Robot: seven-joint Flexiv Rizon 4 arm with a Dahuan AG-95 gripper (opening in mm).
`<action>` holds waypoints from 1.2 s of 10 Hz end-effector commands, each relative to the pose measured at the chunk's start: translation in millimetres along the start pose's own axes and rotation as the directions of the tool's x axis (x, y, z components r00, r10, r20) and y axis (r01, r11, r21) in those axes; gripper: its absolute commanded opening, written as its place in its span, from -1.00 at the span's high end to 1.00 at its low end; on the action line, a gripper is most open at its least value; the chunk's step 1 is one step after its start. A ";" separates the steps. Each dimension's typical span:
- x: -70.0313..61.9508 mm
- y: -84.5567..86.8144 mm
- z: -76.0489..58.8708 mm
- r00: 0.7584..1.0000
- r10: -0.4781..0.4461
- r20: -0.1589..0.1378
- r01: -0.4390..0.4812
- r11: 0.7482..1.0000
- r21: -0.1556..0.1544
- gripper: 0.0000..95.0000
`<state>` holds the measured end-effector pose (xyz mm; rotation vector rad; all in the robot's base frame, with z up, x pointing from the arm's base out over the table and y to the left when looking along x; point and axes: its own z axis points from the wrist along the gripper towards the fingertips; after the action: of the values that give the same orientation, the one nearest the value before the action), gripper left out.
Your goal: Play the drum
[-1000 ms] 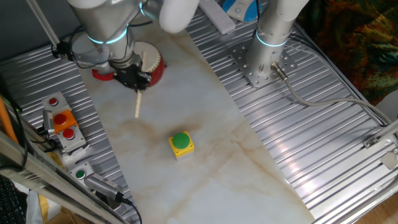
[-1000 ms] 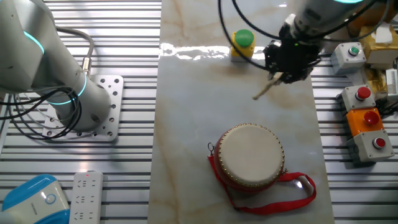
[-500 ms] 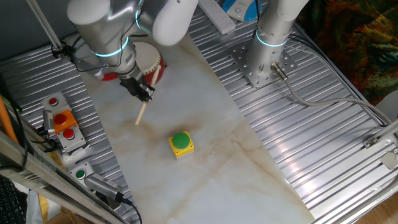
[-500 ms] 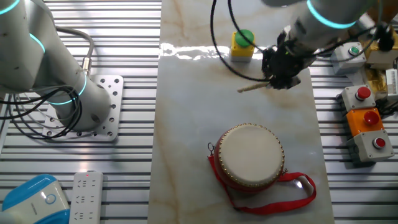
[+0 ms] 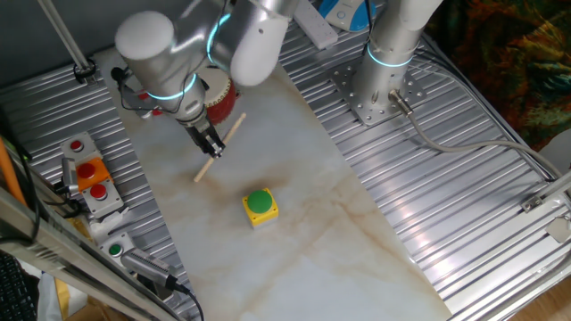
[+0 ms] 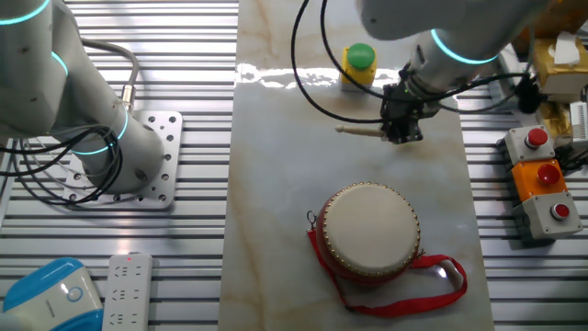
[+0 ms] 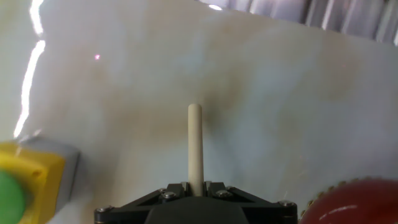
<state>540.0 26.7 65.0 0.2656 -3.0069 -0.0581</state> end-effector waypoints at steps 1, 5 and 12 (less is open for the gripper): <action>0.7 0.2 6.1 0.997 0.070 0.010 -0.070 0.998 0.003 1.00; 0.7 0.2 6.2 0.998 0.068 0.007 -0.068 0.997 -0.036 0.60; 0.7 0.2 6.2 0.998 0.064 0.010 -0.064 0.998 0.023 0.60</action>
<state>541.2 28.5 58.2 0.1717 -3.0119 -0.0356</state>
